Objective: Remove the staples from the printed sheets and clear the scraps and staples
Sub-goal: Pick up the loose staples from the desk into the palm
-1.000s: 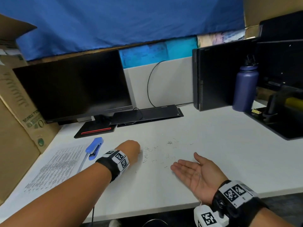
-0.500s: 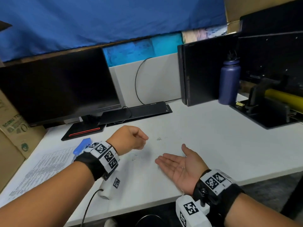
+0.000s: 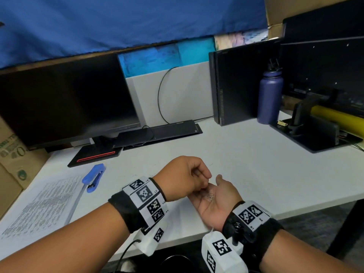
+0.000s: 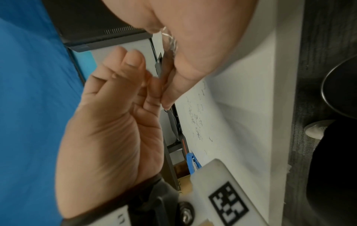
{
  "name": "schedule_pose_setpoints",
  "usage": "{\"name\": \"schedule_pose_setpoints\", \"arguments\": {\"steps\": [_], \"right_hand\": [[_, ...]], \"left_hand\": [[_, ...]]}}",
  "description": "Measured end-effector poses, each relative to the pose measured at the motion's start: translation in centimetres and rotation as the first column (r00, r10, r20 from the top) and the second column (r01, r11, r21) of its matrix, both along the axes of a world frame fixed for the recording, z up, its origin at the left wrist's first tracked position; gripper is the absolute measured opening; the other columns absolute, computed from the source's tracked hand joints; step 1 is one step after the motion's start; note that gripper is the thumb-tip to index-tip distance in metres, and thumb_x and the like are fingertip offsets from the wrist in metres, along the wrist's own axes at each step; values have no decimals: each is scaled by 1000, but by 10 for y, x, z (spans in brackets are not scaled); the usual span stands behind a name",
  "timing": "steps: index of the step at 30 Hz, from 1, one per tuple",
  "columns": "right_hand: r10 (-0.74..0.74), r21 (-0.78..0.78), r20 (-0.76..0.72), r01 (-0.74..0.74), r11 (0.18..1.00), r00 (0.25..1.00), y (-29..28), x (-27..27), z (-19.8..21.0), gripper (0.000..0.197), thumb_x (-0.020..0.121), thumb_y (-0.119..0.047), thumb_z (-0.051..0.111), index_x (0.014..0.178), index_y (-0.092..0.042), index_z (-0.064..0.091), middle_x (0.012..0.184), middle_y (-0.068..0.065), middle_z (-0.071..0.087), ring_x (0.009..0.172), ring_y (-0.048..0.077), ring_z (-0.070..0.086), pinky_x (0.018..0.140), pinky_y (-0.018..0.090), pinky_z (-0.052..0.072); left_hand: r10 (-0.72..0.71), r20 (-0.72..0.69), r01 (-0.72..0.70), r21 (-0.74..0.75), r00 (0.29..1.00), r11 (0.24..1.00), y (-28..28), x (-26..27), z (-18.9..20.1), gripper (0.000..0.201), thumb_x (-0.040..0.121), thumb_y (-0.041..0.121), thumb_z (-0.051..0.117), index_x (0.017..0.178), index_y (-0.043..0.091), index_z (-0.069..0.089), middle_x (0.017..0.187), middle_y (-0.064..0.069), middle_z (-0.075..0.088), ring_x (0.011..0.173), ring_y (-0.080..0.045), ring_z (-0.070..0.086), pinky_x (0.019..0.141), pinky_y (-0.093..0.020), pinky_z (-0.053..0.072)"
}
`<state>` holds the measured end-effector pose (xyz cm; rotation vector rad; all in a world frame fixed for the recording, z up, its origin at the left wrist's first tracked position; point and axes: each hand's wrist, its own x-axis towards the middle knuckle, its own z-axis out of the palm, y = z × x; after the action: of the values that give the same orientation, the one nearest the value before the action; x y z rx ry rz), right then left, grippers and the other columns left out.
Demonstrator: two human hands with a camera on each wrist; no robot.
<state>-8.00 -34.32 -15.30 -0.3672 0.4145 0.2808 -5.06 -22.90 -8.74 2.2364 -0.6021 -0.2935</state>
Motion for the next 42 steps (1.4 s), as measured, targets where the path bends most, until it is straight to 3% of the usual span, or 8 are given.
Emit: {"name": "schedule_pose_setpoints", "arguments": {"steps": [4, 9, 14, 19, 24, 26, 36, 42], "right_hand": [[17, -53, 13, -16, 998, 1000, 0, 1, 0, 45, 106, -28, 33, 114, 8, 60, 108, 25, 71, 101, 34, 70, 92, 44, 54], [37, -319, -159, -87, 944, 987, -12, 7, -2, 36, 89, -45, 64, 75, -14, 53, 55, -4, 43, 39, 8, 35, 33, 16, 30], [41, -344, -165, -96, 934, 985, -28, 10, 1, 59, 92, -66, 40, 55, -20, 33, 46, -5, 23, 32, 11, 19, 40, 14, 11], [77, -308, -157, -123, 944, 985, -27, 15, -3, 48, 99, -39, 42, 57, -18, 36, 45, -4, 30, 31, 12, 26, 36, 15, 18], [48, -299, -159, -94, 950, 986, -23, 18, -6, 35, 98, -27, 46, 66, -14, 45, 55, 0, 40, 43, 13, 36, 36, 18, 28], [29, -293, -162, -76, 953, 986, -24, 20, -7, 33, 98, -25, 47, 67, -13, 46, 57, 1, 41, 47, 13, 37, 39, 20, 29], [-16, -240, -166, -25, 971, 986, -25, 24, -10, 25, 96, -21, 52, 72, -11, 50, 60, 3, 46, 54, 15, 43, 38, 18, 40], [-9, -236, -158, -29, 971, 987, -27, 25, -12, 23, 96, -20, 52, 74, -10, 50, 61, 4, 47, 54, 17, 44, 40, 19, 40]], "left_hand": [[14, 21, -14, -2, 1000, 1000, 9, 6, 1, 9, 80, 12, 79, 86, 9, 72, 81, -8, 76, 72, -15, 71, 75, -29, 60], [281, 66, -289, 186, 957, 939, 72, 54, 0, 12, 94, 17, 61, 90, 17, 73, 83, 4, 71, 72, -11, 68, 71, -26, 60], [477, 87, -411, 655, 874, 634, 158, 94, -22, 31, 99, 14, 47, 121, 3, 66, 119, -16, 68, 98, -26, 69, 71, -25, 57], [375, 181, -353, 813, 909, 463, 166, 93, -39, 37, 100, 17, 45, 132, 7, 60, 136, -10, 58, 125, -24, 55, 99, -28, 43], [206, 103, -213, 741, 973, 636, 134, 88, -54, 30, 92, 18, 46, 109, 6, 68, 104, -6, 66, 110, -28, 62, 93, -32, 48], [206, 82, -207, 667, 975, 716, 126, 89, -52, 34, 96, 17, 47, 125, 12, 65, 126, -1, 63, 121, -22, 57, 106, -32, 43], [536, 121, -401, 801, 835, 445, 138, 117, -66, 96, 85, 74, 32, 156, 11, 15, 161, -17, 18, 147, -36, 23, 120, -49, 20], [238, -175, -29, 747, 955, 664, 119, 89, -60, 94, 91, 67, 37, 157, 15, -4, 165, -3, -10, 153, -20, 2, 124, -41, 11]]}}
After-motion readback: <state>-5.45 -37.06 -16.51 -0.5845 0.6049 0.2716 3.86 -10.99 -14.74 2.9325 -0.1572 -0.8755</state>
